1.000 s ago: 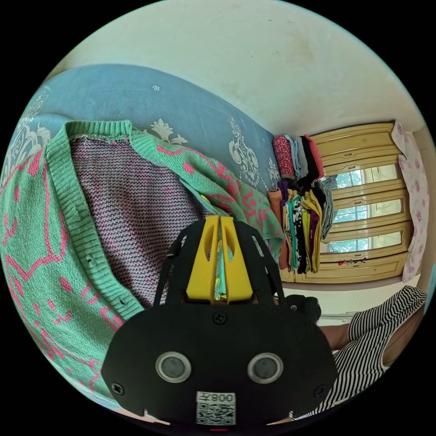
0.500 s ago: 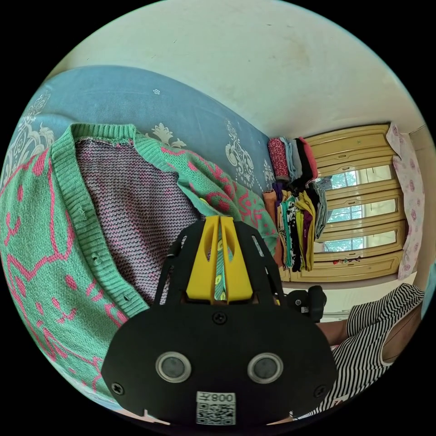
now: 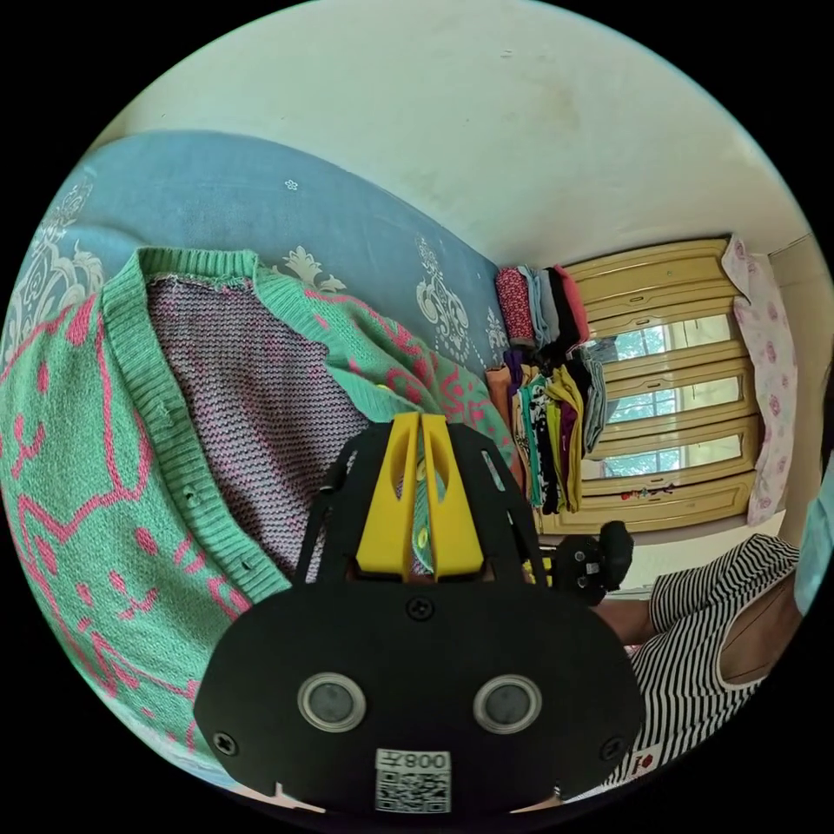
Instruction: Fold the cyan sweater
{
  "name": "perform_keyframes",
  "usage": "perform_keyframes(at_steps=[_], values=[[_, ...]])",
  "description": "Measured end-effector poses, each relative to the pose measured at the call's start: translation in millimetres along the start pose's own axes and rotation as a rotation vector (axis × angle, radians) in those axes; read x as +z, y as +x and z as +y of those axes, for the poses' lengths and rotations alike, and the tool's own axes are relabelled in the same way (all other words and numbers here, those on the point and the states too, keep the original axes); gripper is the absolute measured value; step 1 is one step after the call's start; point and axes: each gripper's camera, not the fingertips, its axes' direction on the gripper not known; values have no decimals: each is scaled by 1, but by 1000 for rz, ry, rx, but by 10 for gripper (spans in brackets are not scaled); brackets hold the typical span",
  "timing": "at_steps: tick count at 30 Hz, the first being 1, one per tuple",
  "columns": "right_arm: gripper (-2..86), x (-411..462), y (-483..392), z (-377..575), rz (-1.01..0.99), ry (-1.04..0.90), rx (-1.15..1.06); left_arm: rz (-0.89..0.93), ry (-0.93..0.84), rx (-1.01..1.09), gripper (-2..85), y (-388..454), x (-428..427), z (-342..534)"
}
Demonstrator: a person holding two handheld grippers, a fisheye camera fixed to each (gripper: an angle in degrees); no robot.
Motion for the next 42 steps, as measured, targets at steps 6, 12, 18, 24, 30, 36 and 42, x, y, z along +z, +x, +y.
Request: perform_keyframes(at_steps=[6,12,18,24,30,36,42], values=[[13,-45,-19,-8,-323,92,-167,-83,22,54,3,1,-70,14],[18,12,-38,-54,-456,70,-216,-215,-12,-46,3,-46,-97,42],[34,85,-26,-68,-470,-108,-184,-300,-113,-130,6,-91,-67,72],[68,89,0,-67,-512,-122,-177,-263,-8,-184,24,-102,-84,106],[70,70,23,-63,-557,-150,-209,-144,-57,-234,60,-90,-83,174],[83,51,70,-44,-453,-143,-159,-18,-97,-408,85,-80,-82,281],[96,96,22,-9,-351,-320,-360,-18,-224,-458,89,-69,-58,336]])
